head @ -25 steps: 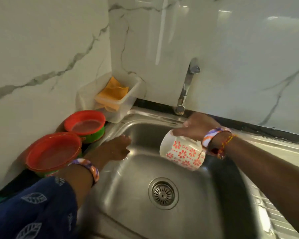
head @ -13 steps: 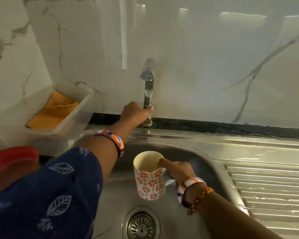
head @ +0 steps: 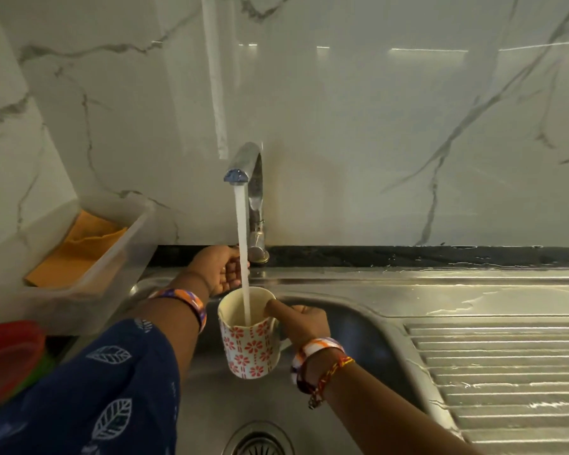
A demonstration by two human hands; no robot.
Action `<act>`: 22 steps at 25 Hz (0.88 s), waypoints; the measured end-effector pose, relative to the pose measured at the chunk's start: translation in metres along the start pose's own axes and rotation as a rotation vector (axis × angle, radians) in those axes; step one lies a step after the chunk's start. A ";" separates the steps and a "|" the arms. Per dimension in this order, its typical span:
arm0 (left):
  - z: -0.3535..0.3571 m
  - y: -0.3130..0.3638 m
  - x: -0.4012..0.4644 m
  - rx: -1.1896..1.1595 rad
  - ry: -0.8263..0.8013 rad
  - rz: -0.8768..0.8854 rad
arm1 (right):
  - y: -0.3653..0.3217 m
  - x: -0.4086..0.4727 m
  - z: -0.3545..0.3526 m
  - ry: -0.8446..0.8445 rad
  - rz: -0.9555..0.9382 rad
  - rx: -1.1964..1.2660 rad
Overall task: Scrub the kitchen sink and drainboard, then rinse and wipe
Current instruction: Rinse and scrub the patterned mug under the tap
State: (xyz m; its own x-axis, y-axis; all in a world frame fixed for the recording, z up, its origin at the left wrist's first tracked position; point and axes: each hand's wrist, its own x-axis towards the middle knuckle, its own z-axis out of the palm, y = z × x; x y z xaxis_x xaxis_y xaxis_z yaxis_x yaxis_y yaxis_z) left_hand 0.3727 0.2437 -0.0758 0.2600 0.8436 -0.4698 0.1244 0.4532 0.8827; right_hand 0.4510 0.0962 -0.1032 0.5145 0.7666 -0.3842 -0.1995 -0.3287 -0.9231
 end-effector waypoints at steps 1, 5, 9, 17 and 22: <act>0.000 0.000 0.001 0.000 0.003 -0.001 | -0.001 -0.001 0.000 0.003 -0.006 -0.001; -0.003 0.002 0.006 0.018 0.027 -0.005 | -0.006 -0.001 -0.002 0.016 -0.024 -0.031; -0.004 0.003 0.008 0.027 0.019 -0.023 | -0.007 0.002 -0.004 0.021 -0.010 -0.043; -0.006 0.003 0.004 -0.032 -0.002 -0.026 | 0.008 0.001 0.001 0.037 0.102 0.033; -0.005 0.002 0.004 -0.016 0.001 -0.021 | 0.017 0.009 0.000 0.029 -0.105 -0.427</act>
State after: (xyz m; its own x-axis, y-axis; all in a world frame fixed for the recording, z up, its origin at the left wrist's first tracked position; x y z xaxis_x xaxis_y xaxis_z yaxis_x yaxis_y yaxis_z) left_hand 0.3698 0.2498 -0.0760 0.2566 0.8343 -0.4879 0.1144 0.4750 0.8725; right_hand 0.4522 0.0979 -0.1227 0.5379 0.7944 -0.2821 0.2144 -0.4526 -0.8656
